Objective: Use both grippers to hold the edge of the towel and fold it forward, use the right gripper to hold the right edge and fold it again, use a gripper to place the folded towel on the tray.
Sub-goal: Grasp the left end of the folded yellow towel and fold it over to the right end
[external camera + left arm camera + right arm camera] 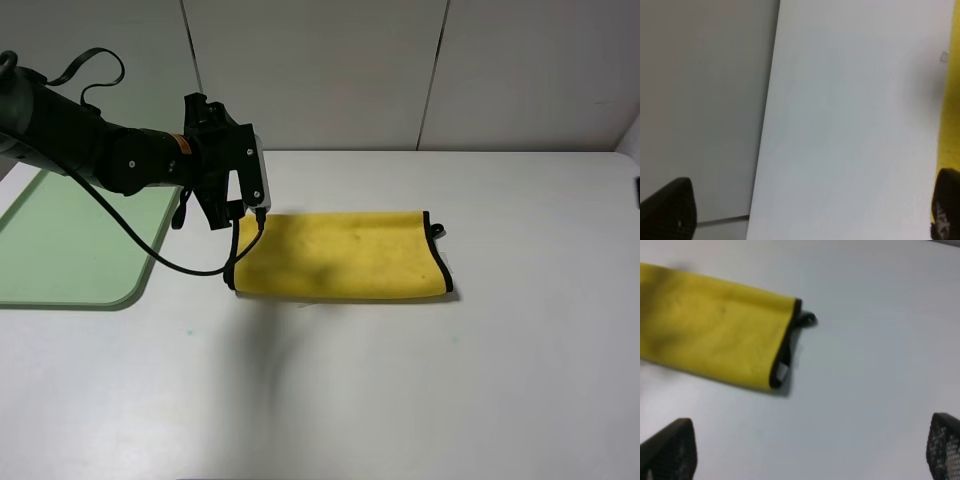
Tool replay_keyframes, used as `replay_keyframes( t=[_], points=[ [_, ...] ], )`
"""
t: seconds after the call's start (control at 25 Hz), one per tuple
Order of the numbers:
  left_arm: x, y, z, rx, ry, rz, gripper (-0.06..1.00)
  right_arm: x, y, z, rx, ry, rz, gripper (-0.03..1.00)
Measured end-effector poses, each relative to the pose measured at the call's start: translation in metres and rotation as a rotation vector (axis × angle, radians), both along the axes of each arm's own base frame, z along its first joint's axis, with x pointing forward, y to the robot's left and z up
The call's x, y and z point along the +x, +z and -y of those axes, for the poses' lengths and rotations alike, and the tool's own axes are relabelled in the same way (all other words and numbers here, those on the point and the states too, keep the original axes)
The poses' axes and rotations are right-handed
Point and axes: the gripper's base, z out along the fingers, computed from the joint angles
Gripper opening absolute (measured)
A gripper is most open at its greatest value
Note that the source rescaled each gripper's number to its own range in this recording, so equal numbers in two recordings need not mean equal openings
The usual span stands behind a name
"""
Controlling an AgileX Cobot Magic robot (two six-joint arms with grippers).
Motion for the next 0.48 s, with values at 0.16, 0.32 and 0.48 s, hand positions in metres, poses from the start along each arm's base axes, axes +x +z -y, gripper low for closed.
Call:
replay_keyframes(
  t=[0.16, 0.32, 0.48],
  points=[
    [0.000, 0.000, 0.000, -0.001, 0.000, 0.003, 0.93, -0.046, 0.005, 0.016, 0.036, -0.005, 0.095, 1.00],
    [0.000, 0.000, 0.000, -0.003, 0.000, 0.005, 0.93, -0.079, -0.006, 0.027, 0.084, 0.000, 0.203, 1.00],
    [0.000, 0.000, 0.000, -0.003, 0.000, 0.005, 0.93, -0.098, -0.031, 0.033, 0.102, 0.002, 0.253, 1.00]
  ],
)
